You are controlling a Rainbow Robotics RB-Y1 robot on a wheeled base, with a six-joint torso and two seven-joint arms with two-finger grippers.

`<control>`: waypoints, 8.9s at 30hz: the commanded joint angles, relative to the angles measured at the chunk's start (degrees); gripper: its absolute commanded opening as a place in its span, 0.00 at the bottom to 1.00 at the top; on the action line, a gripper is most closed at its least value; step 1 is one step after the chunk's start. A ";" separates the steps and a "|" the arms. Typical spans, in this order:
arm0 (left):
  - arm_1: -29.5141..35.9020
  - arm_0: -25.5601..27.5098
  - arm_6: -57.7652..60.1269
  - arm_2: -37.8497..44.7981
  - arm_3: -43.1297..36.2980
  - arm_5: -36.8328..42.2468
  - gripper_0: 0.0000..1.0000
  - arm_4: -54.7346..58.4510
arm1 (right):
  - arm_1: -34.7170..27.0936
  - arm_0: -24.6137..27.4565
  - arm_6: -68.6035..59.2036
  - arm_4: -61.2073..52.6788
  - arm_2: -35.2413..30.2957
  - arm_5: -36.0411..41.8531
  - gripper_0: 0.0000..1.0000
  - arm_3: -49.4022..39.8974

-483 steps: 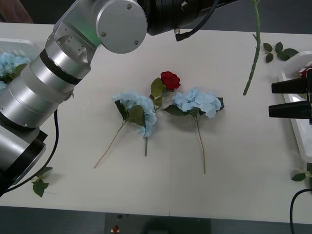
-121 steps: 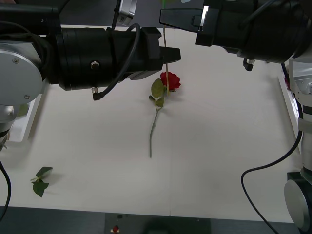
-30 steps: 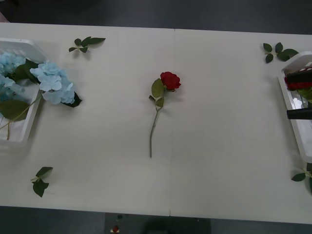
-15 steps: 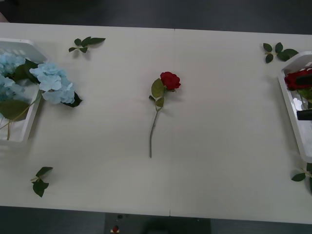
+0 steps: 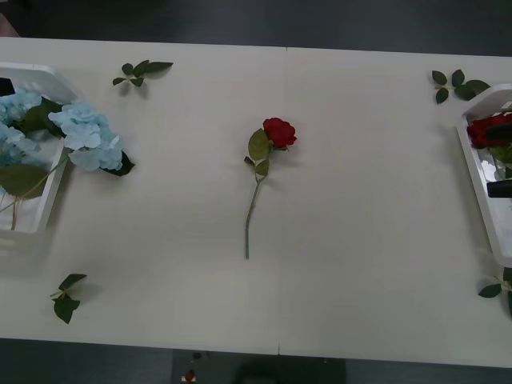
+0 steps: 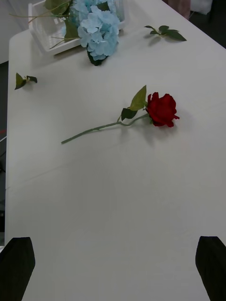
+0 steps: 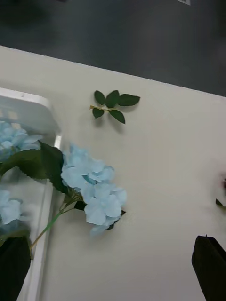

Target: Put the red flowers into the right box and the blue flowers into the left box

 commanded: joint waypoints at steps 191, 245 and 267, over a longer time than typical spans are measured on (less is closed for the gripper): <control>-43.91 -56.65 72.55 -55.43 7.33 -13.89 0.00 -59.30 | -2.08 -0.67 -3.99 -2.73 1.49 -0.61 1.00 -1.17; -41.45 -56.73 72.55 -57.98 7.24 -13.72 0.00 -57.71 | 7.94 -17.99 -64.90 -2.56 12.56 -9.58 0.29 -1.17; -40.83 -56.65 72.91 -58.07 7.24 -13.72 0.01 -57.71 | 8.20 -17.90 -65.42 -4.40 12.83 -9.67 0.00 -1.17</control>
